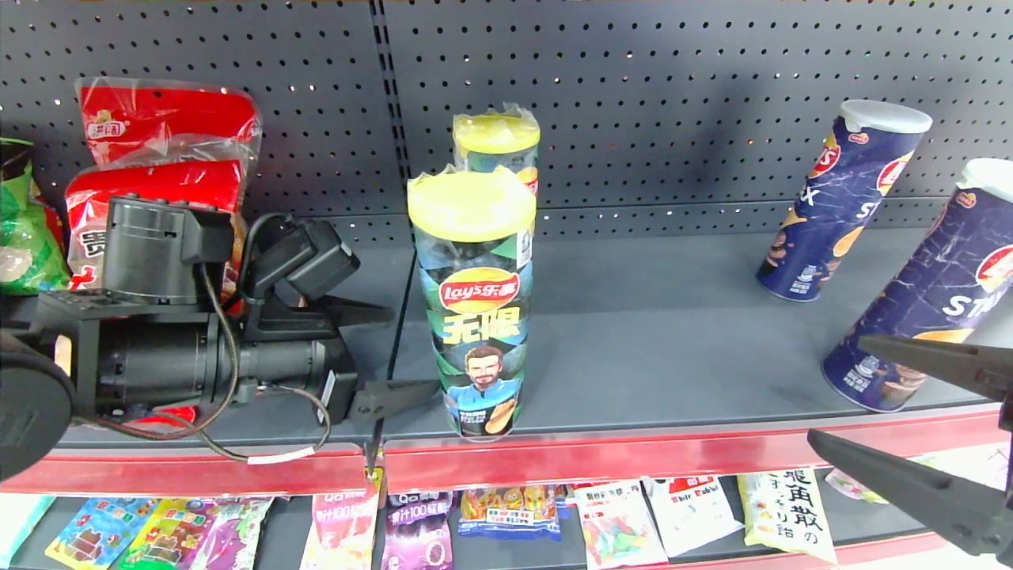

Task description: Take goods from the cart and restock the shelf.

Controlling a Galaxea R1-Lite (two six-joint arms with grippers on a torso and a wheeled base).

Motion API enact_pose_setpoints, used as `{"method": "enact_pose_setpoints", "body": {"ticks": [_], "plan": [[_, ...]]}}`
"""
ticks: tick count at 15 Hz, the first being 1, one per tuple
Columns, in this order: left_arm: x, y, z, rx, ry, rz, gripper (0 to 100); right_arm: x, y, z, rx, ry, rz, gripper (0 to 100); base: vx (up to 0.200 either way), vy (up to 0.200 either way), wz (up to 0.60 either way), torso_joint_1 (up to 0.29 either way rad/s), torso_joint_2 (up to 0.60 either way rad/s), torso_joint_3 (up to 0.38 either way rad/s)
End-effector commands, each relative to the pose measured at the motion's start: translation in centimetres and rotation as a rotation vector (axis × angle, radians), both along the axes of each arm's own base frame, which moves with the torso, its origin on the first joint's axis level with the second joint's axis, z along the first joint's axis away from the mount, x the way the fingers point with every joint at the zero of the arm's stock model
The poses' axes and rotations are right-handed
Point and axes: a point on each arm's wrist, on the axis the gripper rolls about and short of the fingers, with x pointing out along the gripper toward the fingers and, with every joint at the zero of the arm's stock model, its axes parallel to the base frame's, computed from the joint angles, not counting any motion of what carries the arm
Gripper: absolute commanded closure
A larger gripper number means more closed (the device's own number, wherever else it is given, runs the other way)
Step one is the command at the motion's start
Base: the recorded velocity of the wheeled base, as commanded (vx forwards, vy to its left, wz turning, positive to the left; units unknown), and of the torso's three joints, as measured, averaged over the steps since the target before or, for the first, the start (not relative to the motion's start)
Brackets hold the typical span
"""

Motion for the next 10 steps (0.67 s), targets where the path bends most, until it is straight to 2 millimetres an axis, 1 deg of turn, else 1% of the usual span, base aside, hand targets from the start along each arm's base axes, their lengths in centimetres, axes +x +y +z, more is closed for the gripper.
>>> {"method": "enact_pose_setpoints", "body": {"ticks": [1, 6, 10], "plan": [[0.4, -0.2, -0.2, 0.002, 0.006, -0.002, 0, 0.1, 0.1, 0.0, -0.001, 0.006, -0.001, 0, 0.000, 0.000, 0.00, 0.000, 0.00, 0.000], [1.5, -0.9, -0.3, -0.019, -0.043, -0.008, 0, 0.2, 0.1, 0.0, 0.011, 0.016, -0.004, 0, 0.000, 0.000, 0.00, 0.000, 0.00, 0.000], [1.2, -1.3, -0.3, -0.020, -0.039, -0.024, 0, 0.2, 0.1, 0.0, 0.012, 0.017, -0.004, 0, 0.000, 0.000, 0.00, 0.000, 0.00, 0.000]]}}
